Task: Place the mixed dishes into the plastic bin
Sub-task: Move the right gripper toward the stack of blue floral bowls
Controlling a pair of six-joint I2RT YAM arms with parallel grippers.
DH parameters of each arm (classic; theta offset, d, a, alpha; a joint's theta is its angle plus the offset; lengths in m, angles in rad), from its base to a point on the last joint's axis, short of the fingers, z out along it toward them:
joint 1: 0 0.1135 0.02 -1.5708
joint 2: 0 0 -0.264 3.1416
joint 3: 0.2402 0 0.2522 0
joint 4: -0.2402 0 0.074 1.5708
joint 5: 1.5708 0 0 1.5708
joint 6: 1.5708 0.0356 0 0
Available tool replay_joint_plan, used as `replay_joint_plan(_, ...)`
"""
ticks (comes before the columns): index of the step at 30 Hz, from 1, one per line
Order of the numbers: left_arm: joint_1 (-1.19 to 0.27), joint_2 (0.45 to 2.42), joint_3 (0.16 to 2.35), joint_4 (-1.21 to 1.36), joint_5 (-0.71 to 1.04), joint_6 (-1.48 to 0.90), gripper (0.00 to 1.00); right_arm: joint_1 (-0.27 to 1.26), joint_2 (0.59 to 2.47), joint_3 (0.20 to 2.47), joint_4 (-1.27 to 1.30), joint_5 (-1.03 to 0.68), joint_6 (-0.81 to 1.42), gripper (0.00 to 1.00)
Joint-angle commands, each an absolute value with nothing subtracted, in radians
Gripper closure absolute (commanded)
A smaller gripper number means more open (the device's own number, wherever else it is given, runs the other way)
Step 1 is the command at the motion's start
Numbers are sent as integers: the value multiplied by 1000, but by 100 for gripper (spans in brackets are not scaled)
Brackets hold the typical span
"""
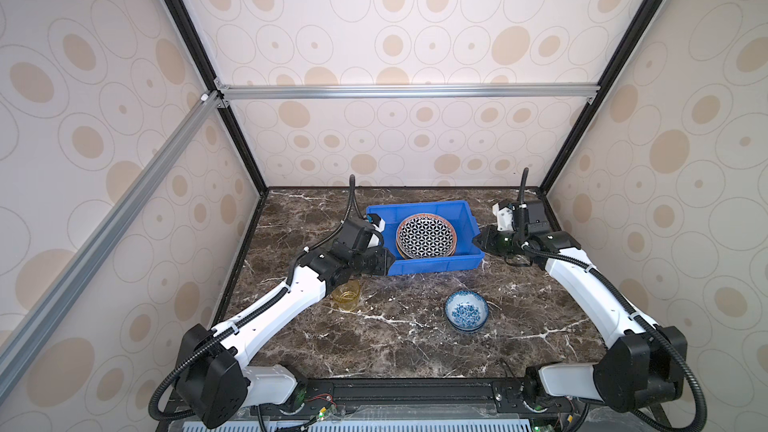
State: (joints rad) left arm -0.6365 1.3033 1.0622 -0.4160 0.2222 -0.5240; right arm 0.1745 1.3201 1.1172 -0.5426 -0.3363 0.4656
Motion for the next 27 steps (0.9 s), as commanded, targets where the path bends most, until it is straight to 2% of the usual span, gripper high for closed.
replay_joint_plan(1, -655, 1316, 1083, -399, 216, -525, 70, 181, 1273, 1105, -617, -315, 425, 80)
replay_joint_plan(19, -686, 1277, 1047, -351, 158, -520, 70, 181, 1099, 1062, -771, -293, 371, 78)
replay_joint_plan(27, -690, 1267, 1031, -348, 184, -544, 69, 181, 1020, 1026, -848, -270, 361, 78)
